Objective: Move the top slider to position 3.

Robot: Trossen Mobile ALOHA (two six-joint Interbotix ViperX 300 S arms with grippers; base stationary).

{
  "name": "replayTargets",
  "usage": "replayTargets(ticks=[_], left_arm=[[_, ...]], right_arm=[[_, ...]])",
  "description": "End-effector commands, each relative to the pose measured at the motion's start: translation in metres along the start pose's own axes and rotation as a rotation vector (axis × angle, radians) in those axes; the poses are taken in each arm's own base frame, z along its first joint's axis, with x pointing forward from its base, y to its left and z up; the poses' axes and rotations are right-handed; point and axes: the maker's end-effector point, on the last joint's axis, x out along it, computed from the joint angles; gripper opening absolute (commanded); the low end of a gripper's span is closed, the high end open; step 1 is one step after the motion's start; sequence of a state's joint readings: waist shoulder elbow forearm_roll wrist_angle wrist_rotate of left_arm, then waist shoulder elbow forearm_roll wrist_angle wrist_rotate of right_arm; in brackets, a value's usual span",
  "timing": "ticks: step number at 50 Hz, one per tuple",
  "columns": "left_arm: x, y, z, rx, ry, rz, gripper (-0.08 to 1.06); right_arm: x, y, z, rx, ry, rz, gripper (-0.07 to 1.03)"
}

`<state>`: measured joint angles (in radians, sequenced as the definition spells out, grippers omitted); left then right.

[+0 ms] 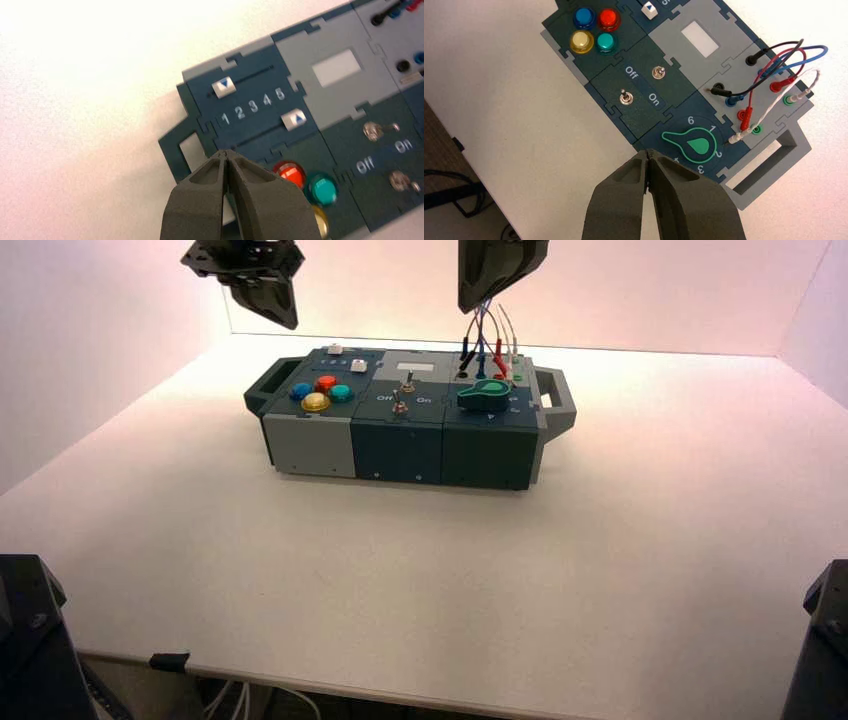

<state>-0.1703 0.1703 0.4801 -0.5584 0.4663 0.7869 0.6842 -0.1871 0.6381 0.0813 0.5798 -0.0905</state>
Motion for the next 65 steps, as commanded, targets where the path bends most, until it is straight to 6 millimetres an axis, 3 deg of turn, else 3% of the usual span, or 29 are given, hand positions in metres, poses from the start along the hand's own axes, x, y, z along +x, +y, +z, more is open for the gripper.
replayTargets(ticks=[1, 21, 43, 65], left_arm=[[-0.002, -0.002, 0.023, 0.004, -0.053, 0.016, -0.03], [0.03, 0.011, 0.029, -0.046, -0.063, 0.05, -0.03], [0.047, 0.016, 0.038, -0.059, -0.065, 0.049, -0.03], [0.066, -0.001, 0.042, -0.038, -0.047, 0.019, -0.03]], right_arm=[[-0.011, 0.001, 0.011, 0.019, -0.046, 0.001, -0.02], [-0.013, 0.001, 0.014, 0.049, -0.057, 0.005, -0.02], [-0.015, 0.002, 0.017, 0.057, -0.068, 0.006, -0.02], [-0.015, 0.002, 0.017, 0.056, -0.068, 0.005, -0.02]])
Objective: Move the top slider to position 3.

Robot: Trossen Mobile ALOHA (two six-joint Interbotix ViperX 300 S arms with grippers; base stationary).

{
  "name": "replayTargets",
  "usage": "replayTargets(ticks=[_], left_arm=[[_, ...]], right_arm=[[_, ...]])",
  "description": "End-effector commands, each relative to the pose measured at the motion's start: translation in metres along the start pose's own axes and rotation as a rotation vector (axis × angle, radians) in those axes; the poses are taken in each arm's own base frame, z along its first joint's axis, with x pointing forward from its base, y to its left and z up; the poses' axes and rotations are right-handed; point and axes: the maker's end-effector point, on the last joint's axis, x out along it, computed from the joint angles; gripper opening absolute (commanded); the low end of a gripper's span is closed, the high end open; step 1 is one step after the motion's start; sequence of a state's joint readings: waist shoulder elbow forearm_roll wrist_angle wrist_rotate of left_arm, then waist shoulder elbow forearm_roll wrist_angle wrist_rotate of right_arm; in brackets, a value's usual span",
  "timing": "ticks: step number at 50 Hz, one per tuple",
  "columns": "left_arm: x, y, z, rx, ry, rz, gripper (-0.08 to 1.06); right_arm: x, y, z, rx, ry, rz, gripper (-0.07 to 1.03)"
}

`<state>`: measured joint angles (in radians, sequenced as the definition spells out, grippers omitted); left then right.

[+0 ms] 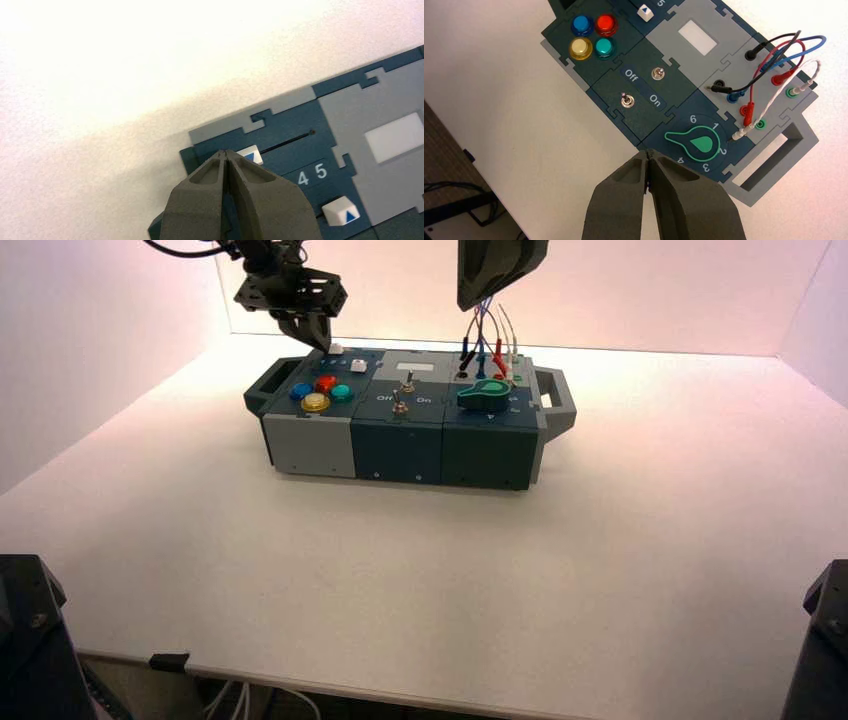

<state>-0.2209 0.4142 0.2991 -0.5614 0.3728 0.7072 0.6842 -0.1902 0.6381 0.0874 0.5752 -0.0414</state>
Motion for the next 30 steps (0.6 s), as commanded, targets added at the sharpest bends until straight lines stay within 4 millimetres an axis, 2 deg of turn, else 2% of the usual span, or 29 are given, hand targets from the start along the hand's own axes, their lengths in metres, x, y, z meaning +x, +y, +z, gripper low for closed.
replayTargets(ticks=[1, 30], left_arm=[[-0.0056, -0.0097, 0.0184, 0.018, -0.04, -0.005, -0.03], [-0.0054, -0.0143, 0.0194, 0.017, -0.033, -0.019, -0.03]], right_arm=[[-0.0137, 0.0019, 0.0158, 0.002, -0.06, 0.004, -0.02], [-0.0156, 0.0021, 0.0179, 0.001, -0.066, 0.004, -0.02]])
